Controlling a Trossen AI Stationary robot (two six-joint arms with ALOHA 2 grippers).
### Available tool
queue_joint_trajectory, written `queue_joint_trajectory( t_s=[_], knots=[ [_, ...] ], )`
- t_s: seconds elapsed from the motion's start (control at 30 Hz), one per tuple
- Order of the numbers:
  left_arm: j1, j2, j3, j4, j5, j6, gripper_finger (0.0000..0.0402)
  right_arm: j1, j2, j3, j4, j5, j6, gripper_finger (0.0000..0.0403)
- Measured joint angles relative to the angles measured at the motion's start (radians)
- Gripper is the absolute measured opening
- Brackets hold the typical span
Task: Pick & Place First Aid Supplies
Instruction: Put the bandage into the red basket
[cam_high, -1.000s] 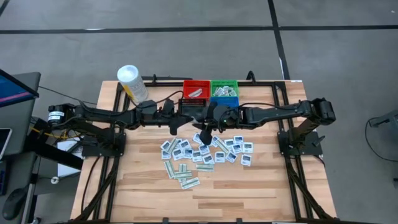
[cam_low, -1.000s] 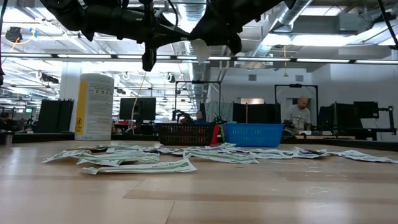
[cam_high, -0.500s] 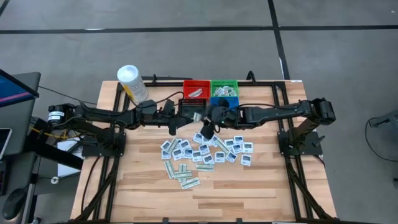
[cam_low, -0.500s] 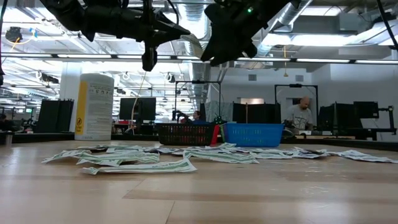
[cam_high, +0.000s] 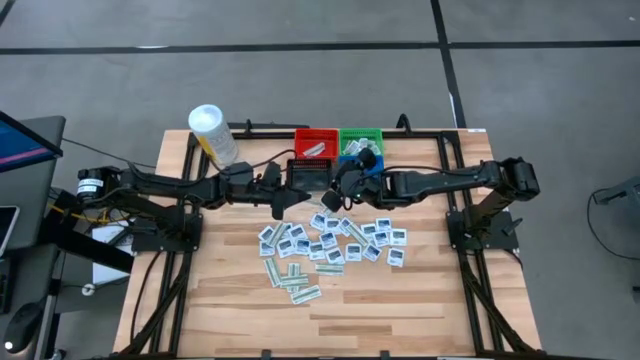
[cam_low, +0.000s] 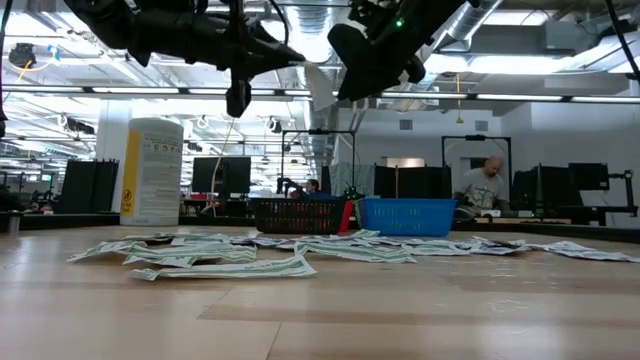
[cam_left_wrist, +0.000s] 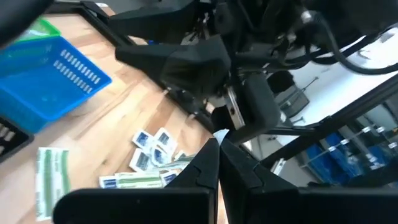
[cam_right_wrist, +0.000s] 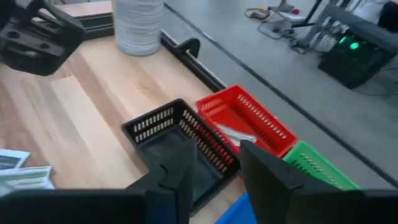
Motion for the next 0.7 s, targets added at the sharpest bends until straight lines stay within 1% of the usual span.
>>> queue_joint_trajectory(
  t_s=[0.1, 0.23, 0.37, 0.47, 0.57, 0.7],
  knots=[
    [0.0, 0.0, 0.0, -0.053, -0.051, 0.012, 0.0006, 0.007, 0.0, 0.0, 0.0, 0.028, -0.008, 0.0104],
    [0.006, 0.0, 0.0, -0.123, -0.162, 0.029, 0.0007, 0.026, 0.0, 0.0, -0.001, 0.03, -0.035, 0.0086],
    [0.043, 0.0, 0.0, -0.133, -0.224, 0.065, 0.0006, 0.056, 0.0, 0.0, -0.001, 0.029, -0.06, 0.0075],
    [0.115, 0.0, 0.0, -0.132, -0.235, 0.067, 0.0007, 0.08, 0.0, 0.0, -0.002, 0.027, -0.06, 0.0072],
    [0.213, 0.0, 0.0, -0.128, -0.232, 0.062, 0.0006, 0.097, 0.0, 0.0, -0.004, 0.027, -0.066, 0.0072],
    [0.354, 0.0, 0.0, -0.12, -0.164, 0.055, 0.0005, 0.1, 0.0, 0.0, -0.037, 0.026, -0.086, 0.0072]
  ],
)
